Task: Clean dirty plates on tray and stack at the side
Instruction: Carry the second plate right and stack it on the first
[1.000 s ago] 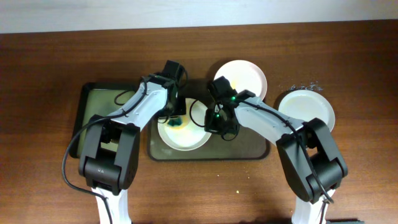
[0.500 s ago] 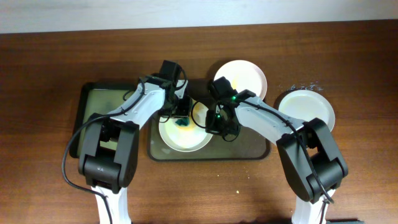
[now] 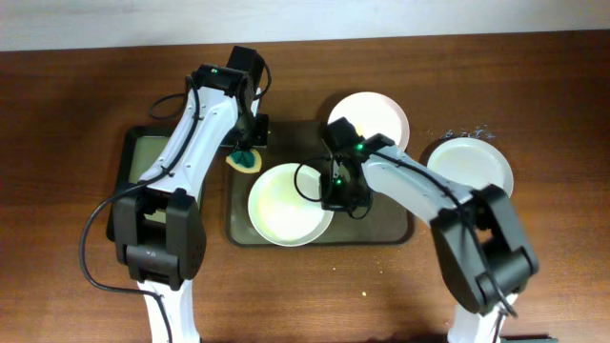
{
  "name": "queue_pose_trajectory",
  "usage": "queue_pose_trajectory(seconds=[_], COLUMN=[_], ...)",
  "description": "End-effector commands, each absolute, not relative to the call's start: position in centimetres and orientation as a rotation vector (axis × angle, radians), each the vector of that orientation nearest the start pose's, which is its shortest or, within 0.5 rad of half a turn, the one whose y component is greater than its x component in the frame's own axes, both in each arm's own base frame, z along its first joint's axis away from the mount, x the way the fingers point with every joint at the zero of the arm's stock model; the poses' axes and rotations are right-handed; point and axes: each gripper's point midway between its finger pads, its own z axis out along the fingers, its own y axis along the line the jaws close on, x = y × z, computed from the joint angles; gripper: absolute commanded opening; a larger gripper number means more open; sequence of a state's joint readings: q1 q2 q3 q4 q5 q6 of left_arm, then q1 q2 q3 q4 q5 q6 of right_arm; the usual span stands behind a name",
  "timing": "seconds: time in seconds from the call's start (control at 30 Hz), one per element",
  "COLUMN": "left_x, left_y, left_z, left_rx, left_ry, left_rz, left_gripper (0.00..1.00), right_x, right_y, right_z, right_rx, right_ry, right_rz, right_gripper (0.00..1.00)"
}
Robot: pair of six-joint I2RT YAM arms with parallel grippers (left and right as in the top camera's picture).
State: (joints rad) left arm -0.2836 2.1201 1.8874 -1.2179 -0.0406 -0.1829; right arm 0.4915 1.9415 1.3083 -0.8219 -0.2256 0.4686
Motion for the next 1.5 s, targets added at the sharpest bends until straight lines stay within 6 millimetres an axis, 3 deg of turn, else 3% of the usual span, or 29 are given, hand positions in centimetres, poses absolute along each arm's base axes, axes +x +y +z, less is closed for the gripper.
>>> queue_pose_trajectory(seconds=[0.0,0.13,0.23,0.37,0.5,0.67,0.73,0.87,0.97,1.1,1.23,1.33,1.47], left_x=[42.9,43.0,43.0,43.1,43.2,43.2,43.2,43.2,43.3,43.2,43.2,43.2,43.3], left_y=[-12.1,-12.2,-12.2,-12.2,-12.5,-12.6,-12.6,-12.6,-12.6,-12.6,-12.6,-12.6,-12.6], left_z=[10.4,10.4,10.4,10.4,10.4,10.4,10.4,10.4,10.4,10.4,10.4,10.4,10.4], left_rx=[0.18,0.18,0.18,0.179,0.181,0.182,0.182,0.182,0.182,0.182,0.182,0.182,0.182], left_ry=[2.985,2.982,2.981,2.978,2.973,2.974,2.974,2.973,2.97,2.971,2.971,2.971,2.97], left_rz=[-0.031,-0.032,-0.032,-0.033,-0.056,-0.061,-0.061,-0.061,-0.062,-0.062,-0.062,-0.062,-0.062], left_gripper=[0.0,0.0,0.0,0.0,0.0,0.0,0.0,0.0,0.0,0.0,0.0,0.0,0.0], right_x=[34.4,34.7,34.7,34.7,33.9,32.0,31.5,31.4,32.0,32.2,33.6,35.3,36.7], right_y=[18.8,15.1,13.7,12.4,14.0,16.1,16.6,16.9,17.4,17.6,15.2,10.2,-2.8], right_z=[9.3,11.8,14.0,18.2,21.5,28.1,29.0,28.7,24.6,18.3,16.7,17.0,16.3], right_rx=[-0.12,-0.098,-0.078,-0.105,-0.2,-0.242,-0.248,-0.255,-0.309,-0.282,-0.198,0.024,0.519], right_ry=[2.897,2.807,2.742,2.544,2.326,1.911,1.855,1.866,2.103,2.543,2.758,2.771,2.704], right_rz=[0.203,-0.058,-0.138,-0.385,-0.595,-0.89,-0.912,-0.895,-0.715,-0.256,0.243,0.425,0.337], right_gripper=[0.04,0.04,0.04,0.04,0.04,0.04,0.04,0.04,0.04,0.04,0.04,0.04,0.04])
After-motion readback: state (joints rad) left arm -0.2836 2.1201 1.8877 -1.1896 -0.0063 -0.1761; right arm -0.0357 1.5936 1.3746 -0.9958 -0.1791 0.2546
